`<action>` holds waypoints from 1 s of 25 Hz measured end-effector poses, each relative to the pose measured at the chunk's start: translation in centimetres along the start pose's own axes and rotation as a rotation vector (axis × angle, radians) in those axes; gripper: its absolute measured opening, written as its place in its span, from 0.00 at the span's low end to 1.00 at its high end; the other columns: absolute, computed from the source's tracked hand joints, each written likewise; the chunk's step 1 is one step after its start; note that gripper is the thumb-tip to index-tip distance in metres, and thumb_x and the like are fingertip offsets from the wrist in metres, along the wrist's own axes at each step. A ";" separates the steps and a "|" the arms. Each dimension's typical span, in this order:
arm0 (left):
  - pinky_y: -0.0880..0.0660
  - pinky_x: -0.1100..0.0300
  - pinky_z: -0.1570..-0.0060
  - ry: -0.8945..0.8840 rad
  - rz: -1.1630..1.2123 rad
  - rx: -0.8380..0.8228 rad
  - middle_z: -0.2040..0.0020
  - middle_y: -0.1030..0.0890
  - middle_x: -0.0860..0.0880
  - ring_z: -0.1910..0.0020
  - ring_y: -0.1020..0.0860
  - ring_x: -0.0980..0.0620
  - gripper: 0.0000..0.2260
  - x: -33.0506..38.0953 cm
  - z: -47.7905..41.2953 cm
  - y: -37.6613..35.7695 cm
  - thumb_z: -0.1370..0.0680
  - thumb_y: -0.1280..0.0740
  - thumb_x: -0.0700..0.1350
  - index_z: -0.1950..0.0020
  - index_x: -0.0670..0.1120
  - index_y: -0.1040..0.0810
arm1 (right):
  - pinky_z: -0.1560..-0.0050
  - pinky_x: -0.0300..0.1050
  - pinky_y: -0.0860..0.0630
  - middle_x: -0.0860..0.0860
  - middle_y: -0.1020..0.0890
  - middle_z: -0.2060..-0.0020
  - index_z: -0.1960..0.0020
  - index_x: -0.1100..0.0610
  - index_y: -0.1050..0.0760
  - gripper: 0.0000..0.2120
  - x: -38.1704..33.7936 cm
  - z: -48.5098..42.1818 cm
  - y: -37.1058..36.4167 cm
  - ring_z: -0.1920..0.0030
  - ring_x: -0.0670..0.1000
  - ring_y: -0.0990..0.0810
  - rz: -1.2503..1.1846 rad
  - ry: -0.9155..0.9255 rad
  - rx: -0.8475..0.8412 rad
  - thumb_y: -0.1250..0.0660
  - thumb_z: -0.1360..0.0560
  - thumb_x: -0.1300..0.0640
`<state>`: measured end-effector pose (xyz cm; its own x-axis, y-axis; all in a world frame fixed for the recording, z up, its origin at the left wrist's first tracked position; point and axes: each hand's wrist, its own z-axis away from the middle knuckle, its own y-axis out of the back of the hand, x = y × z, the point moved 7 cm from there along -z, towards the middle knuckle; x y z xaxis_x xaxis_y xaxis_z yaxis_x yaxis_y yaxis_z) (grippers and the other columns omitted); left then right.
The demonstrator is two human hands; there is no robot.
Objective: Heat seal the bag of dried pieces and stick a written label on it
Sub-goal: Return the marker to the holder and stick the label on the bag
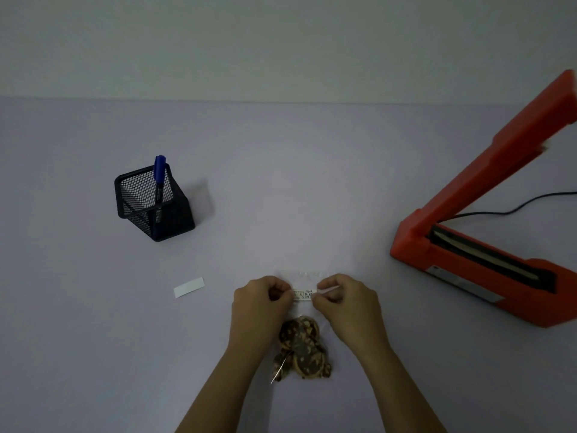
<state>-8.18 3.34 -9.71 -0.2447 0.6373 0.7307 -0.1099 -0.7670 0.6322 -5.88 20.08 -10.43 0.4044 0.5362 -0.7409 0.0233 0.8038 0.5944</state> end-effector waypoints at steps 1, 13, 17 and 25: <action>0.32 0.76 0.65 -0.008 -0.012 0.005 0.65 0.19 0.56 0.64 0.23 0.62 0.03 0.1 0.0 0.0 0.29 0.30 0.44 0.60 0.50 0.17 | 0.66 0.29 0.33 0.42 0.21 0.73 0.59 0.50 0.22 0.05 0.0 0.0 0.0 0.66 0.38 0.23 0.000 -0.003 0.001 0.29 0.34 0.57; 0.28 0.62 0.67 -0.287 -0.156 0.110 0.63 0.20 0.49 0.67 0.25 0.54 0.02 1.7 1.2 -0.7 0.28 0.32 0.38 0.57 0.43 0.20 | 0.60 0.42 0.24 0.43 0.22 0.64 0.56 0.49 0.24 0.07 -0.7 0.7 -0.2 0.63 0.43 0.23 0.069 0.151 0.085 0.29 0.33 0.56; 0.31 0.72 0.63 -0.314 -0.094 0.112 0.59 0.22 0.50 0.64 0.26 0.56 0.06 0.8 1.2 -0.6 0.28 0.30 0.38 0.53 0.44 0.21 | 0.59 0.39 0.26 0.39 0.21 0.55 0.51 0.46 0.24 0.07 -1.1 1.4 0.0 0.52 0.43 0.28 0.282 0.353 0.133 0.35 0.28 0.49; 0.31 0.75 0.58 -0.460 -0.138 0.086 0.54 0.20 0.51 0.59 0.23 0.58 0.08 -0.2 1.4 0.1 0.25 0.33 0.44 0.48 0.45 0.19 | 0.51 0.44 0.30 0.38 0.20 0.50 0.46 0.44 0.27 0.10 0.2 2.1 0.5 0.49 0.43 0.29 0.329 0.538 0.157 0.42 0.25 0.52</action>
<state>-6.79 3.26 -9.44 0.2202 0.7145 0.6641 -0.0263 -0.6762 0.7363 -3.85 20.08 -9.65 -0.1000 0.8351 -0.5409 0.1257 0.5499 0.8257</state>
